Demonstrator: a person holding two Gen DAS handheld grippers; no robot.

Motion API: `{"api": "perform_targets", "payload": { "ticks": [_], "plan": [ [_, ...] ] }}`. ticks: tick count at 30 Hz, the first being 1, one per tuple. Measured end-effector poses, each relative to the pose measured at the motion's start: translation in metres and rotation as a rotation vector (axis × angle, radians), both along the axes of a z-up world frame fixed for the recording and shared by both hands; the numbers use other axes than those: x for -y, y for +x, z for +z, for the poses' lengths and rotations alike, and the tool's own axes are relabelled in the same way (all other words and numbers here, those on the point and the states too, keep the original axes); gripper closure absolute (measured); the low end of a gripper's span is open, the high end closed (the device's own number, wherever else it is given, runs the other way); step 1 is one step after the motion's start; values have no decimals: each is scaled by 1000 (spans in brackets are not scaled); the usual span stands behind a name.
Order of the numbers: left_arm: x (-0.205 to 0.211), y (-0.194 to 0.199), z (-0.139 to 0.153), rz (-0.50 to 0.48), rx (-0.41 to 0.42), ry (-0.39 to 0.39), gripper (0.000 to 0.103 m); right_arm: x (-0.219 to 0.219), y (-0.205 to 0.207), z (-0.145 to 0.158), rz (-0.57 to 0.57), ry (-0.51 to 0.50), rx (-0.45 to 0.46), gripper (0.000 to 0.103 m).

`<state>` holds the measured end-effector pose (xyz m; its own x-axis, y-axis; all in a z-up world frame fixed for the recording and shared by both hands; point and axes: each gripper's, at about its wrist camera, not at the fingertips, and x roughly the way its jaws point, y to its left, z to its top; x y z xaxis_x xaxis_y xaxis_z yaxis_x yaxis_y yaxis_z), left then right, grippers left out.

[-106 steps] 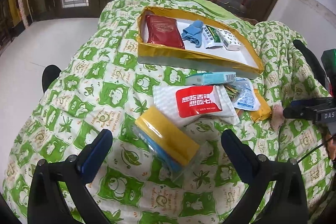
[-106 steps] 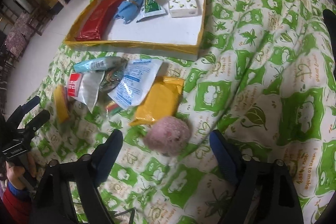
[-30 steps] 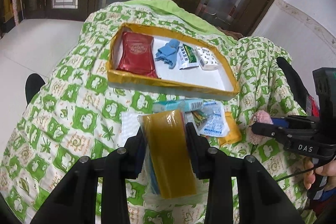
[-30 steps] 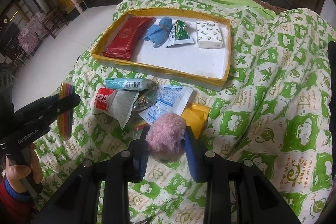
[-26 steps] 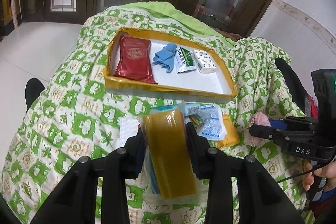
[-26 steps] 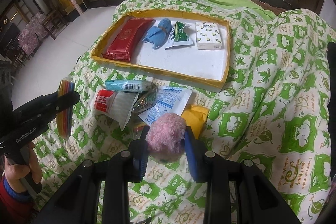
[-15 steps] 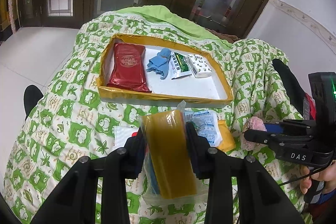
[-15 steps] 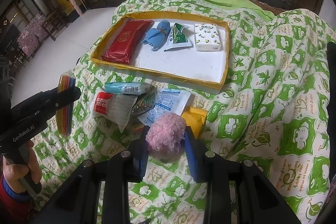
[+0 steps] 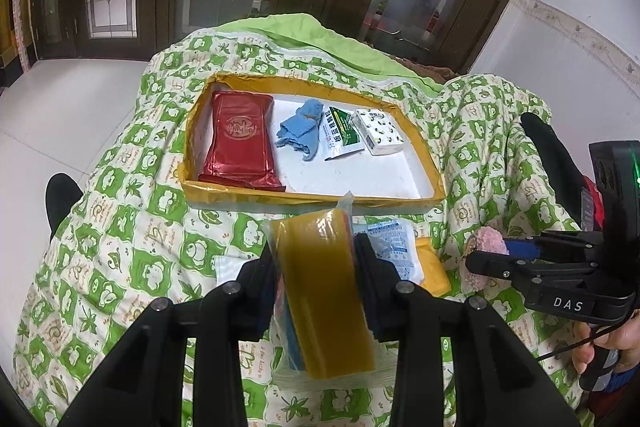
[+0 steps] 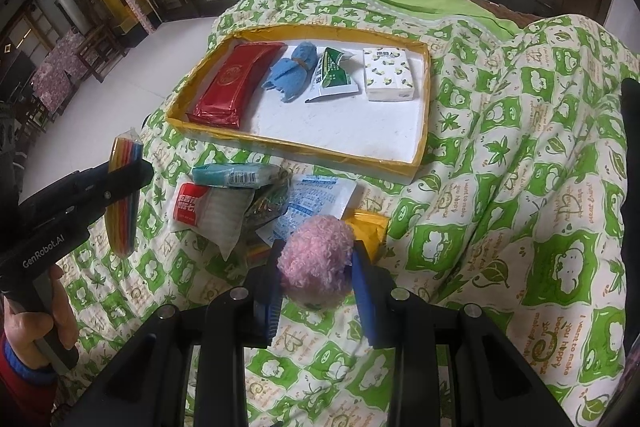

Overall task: Organize soft objects
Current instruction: 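Carry the yellow bar with the left gripper while the right carries the pink ball into the tray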

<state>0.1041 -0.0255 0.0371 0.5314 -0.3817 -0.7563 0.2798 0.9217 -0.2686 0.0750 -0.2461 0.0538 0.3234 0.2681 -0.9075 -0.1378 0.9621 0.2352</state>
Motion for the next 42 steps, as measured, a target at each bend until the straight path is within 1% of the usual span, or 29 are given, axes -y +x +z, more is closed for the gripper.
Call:
{"api": "perform_targets", "payload": {
  "ticks": [42],
  "plan": [
    [25, 38, 7, -31, 23, 47, 68, 7, 22, -2, -18, -9, 5, 70]
  ]
}}
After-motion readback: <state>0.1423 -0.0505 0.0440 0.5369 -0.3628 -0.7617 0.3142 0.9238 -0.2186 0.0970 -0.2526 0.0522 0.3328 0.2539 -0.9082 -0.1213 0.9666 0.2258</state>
